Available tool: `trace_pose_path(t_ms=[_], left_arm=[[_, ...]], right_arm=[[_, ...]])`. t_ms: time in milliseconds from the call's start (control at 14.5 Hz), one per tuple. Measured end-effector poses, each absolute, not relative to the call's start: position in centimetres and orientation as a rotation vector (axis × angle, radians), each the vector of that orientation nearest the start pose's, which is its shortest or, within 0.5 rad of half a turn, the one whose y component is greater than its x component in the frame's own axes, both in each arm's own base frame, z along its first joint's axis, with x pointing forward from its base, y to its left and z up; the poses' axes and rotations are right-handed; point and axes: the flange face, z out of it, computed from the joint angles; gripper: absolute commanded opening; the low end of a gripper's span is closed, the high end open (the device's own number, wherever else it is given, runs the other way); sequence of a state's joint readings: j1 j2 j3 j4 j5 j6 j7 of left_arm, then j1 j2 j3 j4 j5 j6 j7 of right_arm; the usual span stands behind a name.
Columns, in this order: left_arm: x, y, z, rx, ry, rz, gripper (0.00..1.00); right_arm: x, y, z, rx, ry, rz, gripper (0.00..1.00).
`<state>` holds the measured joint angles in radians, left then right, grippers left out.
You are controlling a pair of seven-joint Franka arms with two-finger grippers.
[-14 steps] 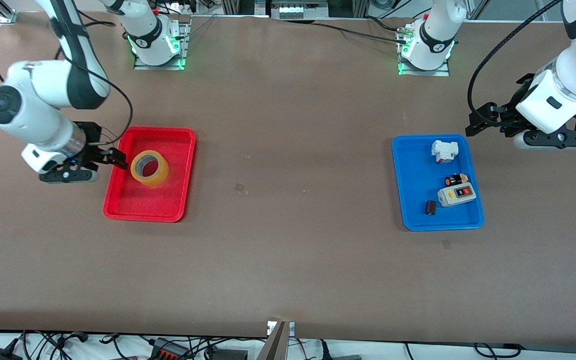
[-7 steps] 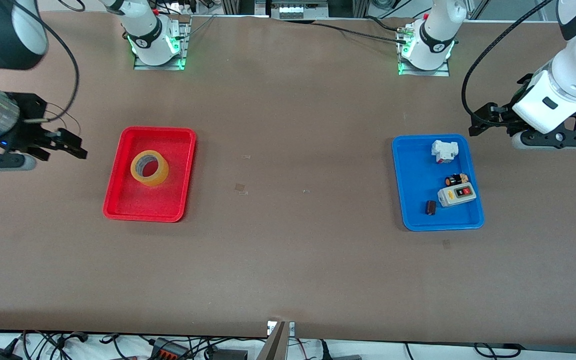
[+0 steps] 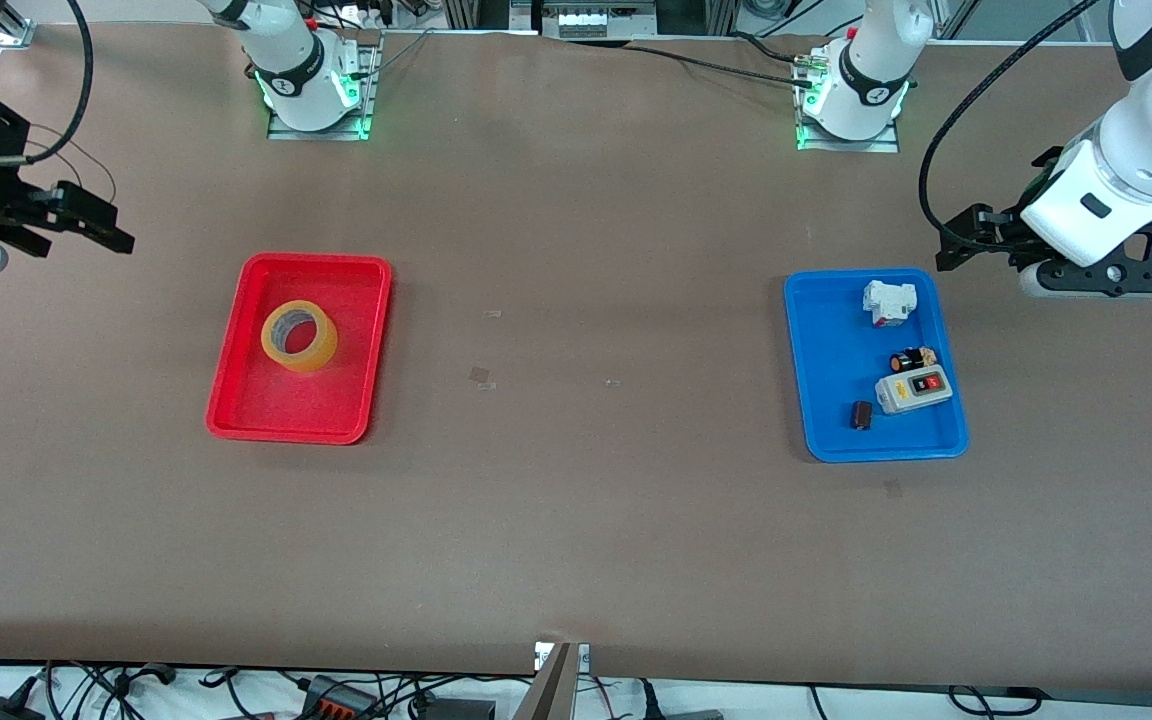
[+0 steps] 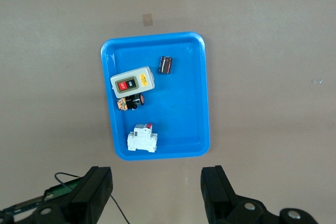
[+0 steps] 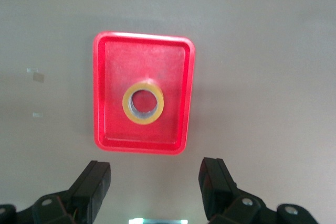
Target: Place and move tape with both arms
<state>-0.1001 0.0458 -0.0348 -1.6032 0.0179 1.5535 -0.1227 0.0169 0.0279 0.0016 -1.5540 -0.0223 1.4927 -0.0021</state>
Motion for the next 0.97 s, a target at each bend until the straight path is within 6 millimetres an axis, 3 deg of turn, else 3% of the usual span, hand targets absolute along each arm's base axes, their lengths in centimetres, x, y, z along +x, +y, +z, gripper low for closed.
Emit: trace_pose_path(t_ms=[346,968], left_arm=[[55.9,-7.3,58.2,-3.11,0.021,0.144,1.0],[55.6,-6.0,59.5,-3.138,-0.024,0.108,1.0]], right_arm=[[54.5,0.1,62.1,-3.162,-0.012,0.113,0.99],[55.2,0.3,62.0,-3.148,-0.012,0.017,0.99]])
